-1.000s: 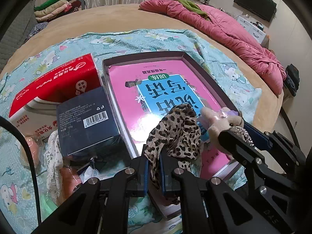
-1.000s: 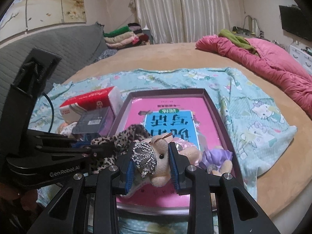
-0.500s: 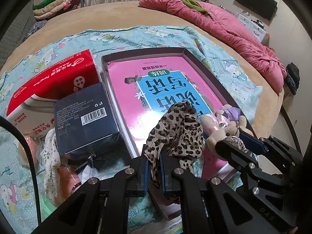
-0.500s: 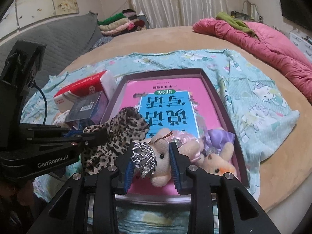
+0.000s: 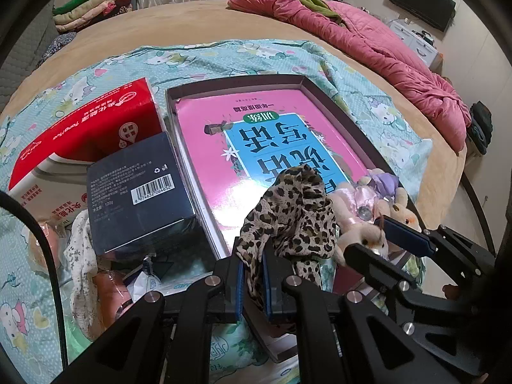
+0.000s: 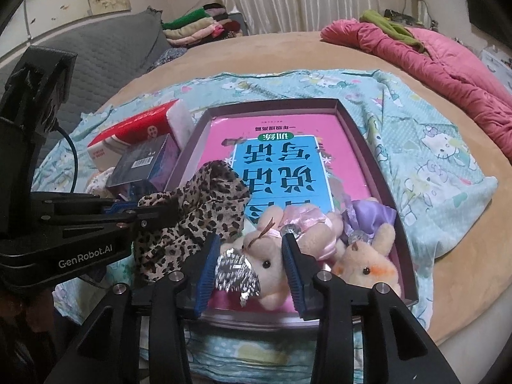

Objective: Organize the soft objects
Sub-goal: 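Open right tool to drop tiara plush on tray while left tool holds leopard cloth, then open left tool to drop the leopard cloth onto the tray, then withdraw both open tools from the tray back toward the pile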

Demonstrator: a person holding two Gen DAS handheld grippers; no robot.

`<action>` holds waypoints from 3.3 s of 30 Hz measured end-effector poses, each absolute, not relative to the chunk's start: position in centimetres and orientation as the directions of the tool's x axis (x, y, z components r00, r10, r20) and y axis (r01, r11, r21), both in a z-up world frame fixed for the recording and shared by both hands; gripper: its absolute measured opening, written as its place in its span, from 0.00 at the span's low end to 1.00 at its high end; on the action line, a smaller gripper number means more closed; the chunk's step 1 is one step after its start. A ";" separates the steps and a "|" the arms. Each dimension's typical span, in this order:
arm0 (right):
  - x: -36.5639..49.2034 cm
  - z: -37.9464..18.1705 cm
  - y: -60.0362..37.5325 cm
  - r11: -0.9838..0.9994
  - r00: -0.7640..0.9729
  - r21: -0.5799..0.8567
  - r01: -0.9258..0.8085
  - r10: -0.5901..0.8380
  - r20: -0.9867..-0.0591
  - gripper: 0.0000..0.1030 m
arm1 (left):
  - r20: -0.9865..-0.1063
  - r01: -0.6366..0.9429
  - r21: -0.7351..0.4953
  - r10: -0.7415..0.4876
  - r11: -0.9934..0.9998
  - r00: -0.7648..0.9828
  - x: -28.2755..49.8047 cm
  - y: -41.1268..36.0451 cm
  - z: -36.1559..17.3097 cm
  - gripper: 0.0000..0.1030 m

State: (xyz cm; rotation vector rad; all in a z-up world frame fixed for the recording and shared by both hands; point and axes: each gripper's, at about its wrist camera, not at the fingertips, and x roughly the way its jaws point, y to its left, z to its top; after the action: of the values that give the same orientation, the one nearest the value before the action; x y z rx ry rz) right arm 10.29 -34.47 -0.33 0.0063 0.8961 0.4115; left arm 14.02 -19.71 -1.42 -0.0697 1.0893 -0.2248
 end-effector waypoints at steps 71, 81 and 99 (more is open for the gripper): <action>8.6 3.5 -38.8 0.986 0.749 0.161 -0.052 0.145 -0.646 0.76 | -0.814 0.181 -0.181 -0.251 0.967 0.525 11.5 -18.5 3.4 0.64; 7.7 5.4 -37.7 0.990 0.781 0.129 -0.055 0.123 -0.613 0.76 | -0.799 0.158 -0.178 -0.237 0.971 0.553 10.7 -16.9 4.9 0.70; 5.6 9.4 -33.6 0.983 0.813 0.095 -0.159 0.185 -0.552 0.76 | -0.778 0.055 -0.119 -0.127 0.991 0.615 9.1 -10.6 8.4 0.72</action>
State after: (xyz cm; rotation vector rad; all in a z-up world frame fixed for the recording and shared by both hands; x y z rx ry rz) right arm 5.57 -33.58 9.38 0.0453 0.5934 0.1841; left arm 9.08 -10.60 8.41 -0.0857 0.9029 -0.1052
